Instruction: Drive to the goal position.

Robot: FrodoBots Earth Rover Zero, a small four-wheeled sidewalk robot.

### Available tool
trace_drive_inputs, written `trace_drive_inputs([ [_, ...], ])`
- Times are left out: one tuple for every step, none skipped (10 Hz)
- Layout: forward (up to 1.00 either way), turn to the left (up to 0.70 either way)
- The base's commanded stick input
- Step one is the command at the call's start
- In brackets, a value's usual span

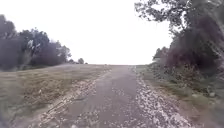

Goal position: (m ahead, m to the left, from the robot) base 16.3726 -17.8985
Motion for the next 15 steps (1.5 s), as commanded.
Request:
trace_drive_inputs([
  [0.6, 0.01],
  [0.6, 0.01],
  [0.6, 0.01],
  [0.6, 0.01],
  [0.6, 0.01],
  [0.6, 0.01],
  [0.6, 0.01],
  [0.6, 0.01],
  [0.6, 0.01],
  [0.6, 0.01],
  [0.6, 0.01],
  [0.6, 0.01],
  [0.6, 0.01],
  [0.6, 0.01],
  [0.6, 0.01],
])
